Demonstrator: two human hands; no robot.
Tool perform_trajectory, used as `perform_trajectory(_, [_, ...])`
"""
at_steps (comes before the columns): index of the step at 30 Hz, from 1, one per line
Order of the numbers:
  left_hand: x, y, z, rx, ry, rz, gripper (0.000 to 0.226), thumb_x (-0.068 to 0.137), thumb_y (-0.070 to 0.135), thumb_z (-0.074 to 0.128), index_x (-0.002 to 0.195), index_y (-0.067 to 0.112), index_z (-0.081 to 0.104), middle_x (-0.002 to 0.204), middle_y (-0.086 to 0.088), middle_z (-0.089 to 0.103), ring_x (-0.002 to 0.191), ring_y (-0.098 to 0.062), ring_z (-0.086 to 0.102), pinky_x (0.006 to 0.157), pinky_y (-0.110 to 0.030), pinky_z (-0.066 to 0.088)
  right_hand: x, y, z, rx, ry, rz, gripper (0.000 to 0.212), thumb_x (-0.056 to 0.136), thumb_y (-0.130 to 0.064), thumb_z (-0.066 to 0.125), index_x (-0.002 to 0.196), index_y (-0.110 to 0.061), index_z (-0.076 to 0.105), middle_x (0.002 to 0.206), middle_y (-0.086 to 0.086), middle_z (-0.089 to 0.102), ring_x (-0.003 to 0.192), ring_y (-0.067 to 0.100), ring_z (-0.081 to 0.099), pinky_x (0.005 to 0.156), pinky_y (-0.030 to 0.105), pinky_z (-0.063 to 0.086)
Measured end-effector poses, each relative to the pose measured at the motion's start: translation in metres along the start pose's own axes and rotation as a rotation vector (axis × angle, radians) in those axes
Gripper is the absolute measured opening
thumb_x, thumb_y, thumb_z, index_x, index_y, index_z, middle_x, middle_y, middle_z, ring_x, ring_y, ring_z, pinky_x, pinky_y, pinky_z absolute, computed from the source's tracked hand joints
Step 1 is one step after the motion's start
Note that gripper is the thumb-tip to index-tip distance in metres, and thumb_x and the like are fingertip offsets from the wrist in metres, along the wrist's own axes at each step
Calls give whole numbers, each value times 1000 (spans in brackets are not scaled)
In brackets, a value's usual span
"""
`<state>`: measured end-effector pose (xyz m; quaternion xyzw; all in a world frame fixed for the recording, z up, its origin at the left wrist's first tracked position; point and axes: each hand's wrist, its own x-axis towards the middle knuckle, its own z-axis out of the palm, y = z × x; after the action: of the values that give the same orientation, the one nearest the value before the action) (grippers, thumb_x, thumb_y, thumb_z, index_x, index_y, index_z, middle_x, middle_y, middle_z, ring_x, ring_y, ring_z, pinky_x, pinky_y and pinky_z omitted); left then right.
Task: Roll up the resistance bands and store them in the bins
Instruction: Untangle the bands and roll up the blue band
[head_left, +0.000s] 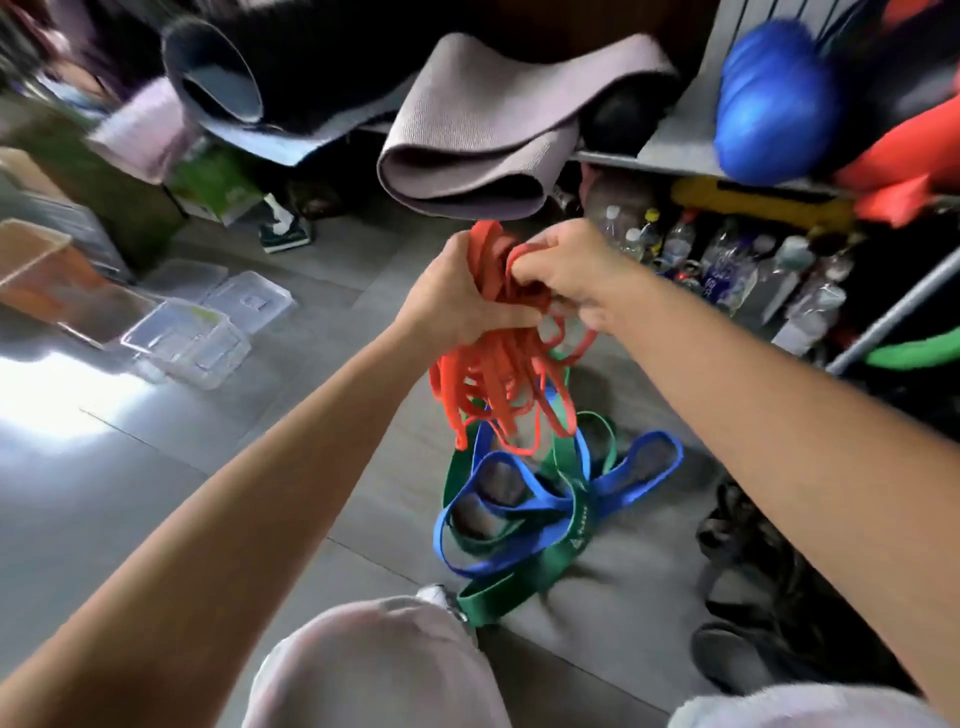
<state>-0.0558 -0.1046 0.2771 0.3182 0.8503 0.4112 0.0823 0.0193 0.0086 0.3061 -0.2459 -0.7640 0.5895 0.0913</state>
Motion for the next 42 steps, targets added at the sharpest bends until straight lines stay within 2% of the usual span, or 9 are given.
perform_trajectory(5, [-20, 4, -48, 33, 226, -52, 56, 62, 25, 79, 112, 14, 57, 91, 4, 58, 91, -19, 61, 78, -30, 50, -46, -27, 5, 254, -276, -87, 25, 80, 9, 54, 97, -6, 66, 71, 6, 63, 59, 14, 60, 54, 23, 50])
perform_trajectory(10, [-32, -4, -99, 9, 309, -89, 45, 62, 21, 75, 104, 21, 57, 74, 16, 53, 66, -3, 55, 53, -13, 39, -56, -15, 3, -47, -28, -64, 43, 86, -12, 64, 127, -7, 54, 92, -2, 55, 74, 3, 50, 61, 17, 41])
perform_trajectory(14, [-30, -10, -144, 4, 382, -114, 40, 64, 16, 73, 100, 21, 56, 74, 14, 56, 60, 2, 52, 46, -6, 38, -59, 6, 3, -242, -93, 18, 53, 85, -19, 67, 133, -6, 48, 121, 7, 55, 106, 21, 55, 75, 21, 39])
perform_trajectory(19, [-7, -13, -207, 58, 503, -104, 45, 66, 14, 72, 108, 8, 58, 72, 8, 54, 46, 5, 53, 39, -5, 38, -45, 13, 10, -233, -133, 44, 47, 87, -21, 65, 129, -8, 51, 114, 6, 53, 89, 13, 51, 61, 17, 40])
perform_trajectory(23, [16, -23, -221, 147, 537, -113, 52, 65, 18, 72, 115, 12, 56, 90, 3, 58, 75, -6, 56, 64, -19, 44, -24, 32, 14, -294, -119, 73, 41, 85, -24, 66, 123, -10, 56, 105, 1, 52, 89, 13, 54, 69, 24, 47])
perform_trajectory(26, [29, -56, -203, 149, 496, -173, 54, 65, 18, 74, 116, 11, 57, 94, 2, 57, 83, -13, 55, 70, -22, 42, -6, 62, 16, -404, -149, 115, 42, 83, -27, 67, 120, -12, 58, 112, 3, 56, 99, 17, 55, 86, 31, 48])
perform_trajectory(35, [45, -228, -81, 259, 245, -455, 54, 66, 18, 80, 111, 5, 53, 104, -18, 63, 98, -33, 60, 82, -41, 50, 28, 207, 16, -620, -260, 341, 45, 79, -35, 70, 119, -18, 58, 129, 11, 51, 105, 22, 57, 90, 28, 43])
perform_trajectory(40, [38, -292, -19, 507, -43, -684, 104, 60, 32, 87, 141, 15, 23, 134, -22, 39, 121, -45, 44, 99, -51, 40, 28, 290, 5, -692, -248, 473, 48, 76, -36, 71, 120, -20, 58, 128, 13, 50, 109, 24, 54, 92, 27, 41])
perform_trajectory(42, [31, -299, 20, 605, -172, -626, 108, 63, 32, 85, 145, 16, 17, 138, -22, 32, 124, -47, 38, 101, -51, 38, 25, 319, 6, -689, -254, 530, 52, 79, -34, 70, 125, -16, 55, 131, 15, 48, 116, 26, 51, 93, 26, 38])
